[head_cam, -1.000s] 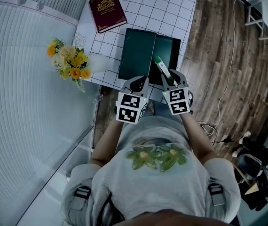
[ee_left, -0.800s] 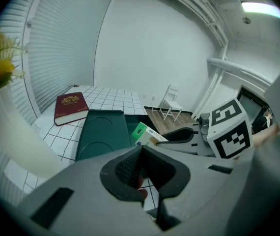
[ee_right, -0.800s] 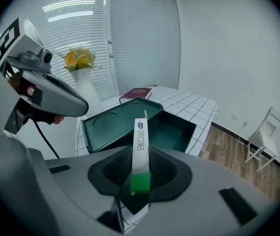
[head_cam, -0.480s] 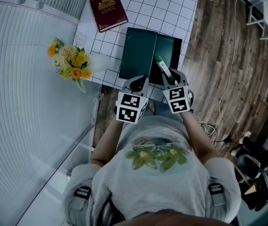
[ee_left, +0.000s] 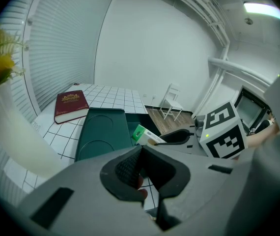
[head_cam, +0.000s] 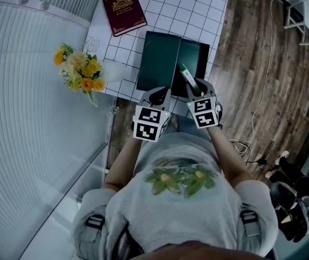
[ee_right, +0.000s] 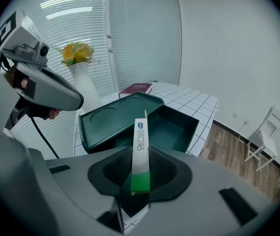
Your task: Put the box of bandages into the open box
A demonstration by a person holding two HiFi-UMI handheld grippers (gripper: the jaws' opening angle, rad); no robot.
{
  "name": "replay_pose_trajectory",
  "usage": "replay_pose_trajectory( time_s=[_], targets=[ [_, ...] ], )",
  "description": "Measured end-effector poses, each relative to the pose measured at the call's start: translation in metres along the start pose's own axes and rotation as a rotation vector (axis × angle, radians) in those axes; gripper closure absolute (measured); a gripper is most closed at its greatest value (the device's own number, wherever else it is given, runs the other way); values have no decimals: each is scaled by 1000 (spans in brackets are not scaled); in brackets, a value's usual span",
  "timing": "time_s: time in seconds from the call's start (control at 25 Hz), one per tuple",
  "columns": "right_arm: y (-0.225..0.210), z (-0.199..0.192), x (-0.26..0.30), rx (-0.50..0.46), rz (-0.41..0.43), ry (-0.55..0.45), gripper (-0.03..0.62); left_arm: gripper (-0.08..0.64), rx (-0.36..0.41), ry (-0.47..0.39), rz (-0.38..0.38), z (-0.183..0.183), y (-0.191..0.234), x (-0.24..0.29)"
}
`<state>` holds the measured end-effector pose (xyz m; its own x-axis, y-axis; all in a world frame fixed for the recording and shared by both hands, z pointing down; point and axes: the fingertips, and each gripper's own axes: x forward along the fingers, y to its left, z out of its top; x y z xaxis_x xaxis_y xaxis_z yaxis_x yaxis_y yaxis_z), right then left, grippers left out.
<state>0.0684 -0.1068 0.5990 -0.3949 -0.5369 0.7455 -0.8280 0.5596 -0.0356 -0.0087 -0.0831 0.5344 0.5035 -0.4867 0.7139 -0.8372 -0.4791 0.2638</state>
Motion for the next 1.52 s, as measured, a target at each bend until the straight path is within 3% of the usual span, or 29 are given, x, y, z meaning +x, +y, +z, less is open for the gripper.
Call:
replay_pose_trajectory(
  time_s=[1.52],
  targets=[
    [1, -8, 17, -53, 15, 74, 500, 554, 7, 20, -15, -3, -5, 1]
  ],
)
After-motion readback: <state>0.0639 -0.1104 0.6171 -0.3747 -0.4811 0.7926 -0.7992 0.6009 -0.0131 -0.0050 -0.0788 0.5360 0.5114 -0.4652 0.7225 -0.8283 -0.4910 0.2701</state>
